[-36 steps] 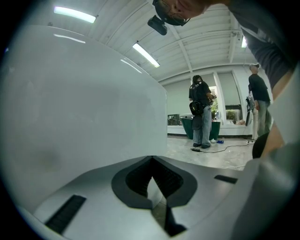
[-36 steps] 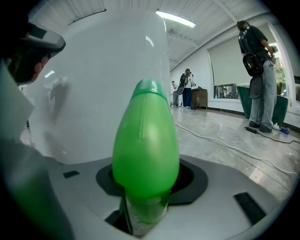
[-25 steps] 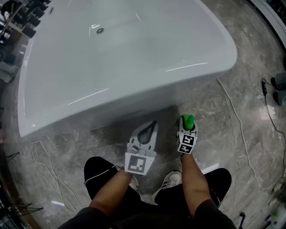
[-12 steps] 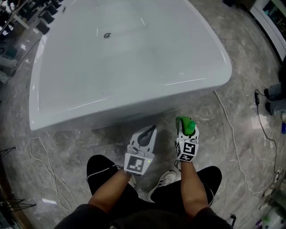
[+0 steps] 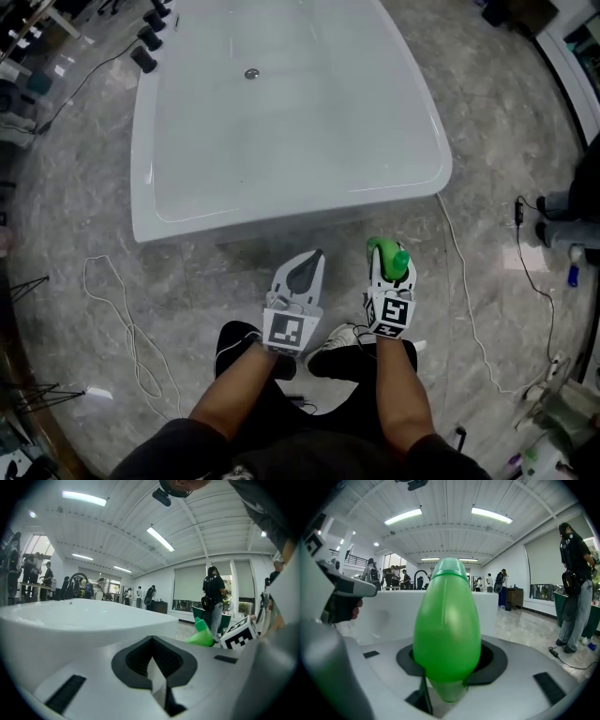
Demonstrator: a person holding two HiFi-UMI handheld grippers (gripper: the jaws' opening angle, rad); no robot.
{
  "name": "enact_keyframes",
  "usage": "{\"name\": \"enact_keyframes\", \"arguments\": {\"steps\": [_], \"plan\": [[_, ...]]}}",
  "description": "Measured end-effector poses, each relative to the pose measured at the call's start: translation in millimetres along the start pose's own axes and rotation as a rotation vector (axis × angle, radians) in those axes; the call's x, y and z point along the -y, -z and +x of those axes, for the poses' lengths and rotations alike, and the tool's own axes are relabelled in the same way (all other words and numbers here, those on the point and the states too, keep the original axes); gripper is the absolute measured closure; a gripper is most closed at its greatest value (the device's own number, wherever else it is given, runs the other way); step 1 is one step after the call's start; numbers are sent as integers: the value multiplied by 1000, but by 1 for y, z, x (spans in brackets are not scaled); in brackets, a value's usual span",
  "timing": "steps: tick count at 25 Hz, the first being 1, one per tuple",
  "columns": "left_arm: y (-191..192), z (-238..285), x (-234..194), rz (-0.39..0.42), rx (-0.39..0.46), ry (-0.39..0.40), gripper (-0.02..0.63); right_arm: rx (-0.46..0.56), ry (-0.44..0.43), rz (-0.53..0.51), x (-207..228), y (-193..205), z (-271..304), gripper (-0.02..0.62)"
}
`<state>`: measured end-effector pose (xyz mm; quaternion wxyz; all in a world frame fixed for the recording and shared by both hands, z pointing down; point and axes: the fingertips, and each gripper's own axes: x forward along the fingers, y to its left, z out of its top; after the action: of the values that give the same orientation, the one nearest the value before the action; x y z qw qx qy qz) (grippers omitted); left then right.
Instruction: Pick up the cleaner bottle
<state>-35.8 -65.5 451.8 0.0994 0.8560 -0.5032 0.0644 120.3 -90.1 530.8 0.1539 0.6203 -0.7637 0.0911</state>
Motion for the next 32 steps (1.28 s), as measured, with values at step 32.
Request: {"name": "enact_keyframes", "arguments": {"steps": [32], "plan": [[-416, -248, -37, -62, 107, -291, 606, 220, -273, -131, -132, -499, -242, 400]]}}
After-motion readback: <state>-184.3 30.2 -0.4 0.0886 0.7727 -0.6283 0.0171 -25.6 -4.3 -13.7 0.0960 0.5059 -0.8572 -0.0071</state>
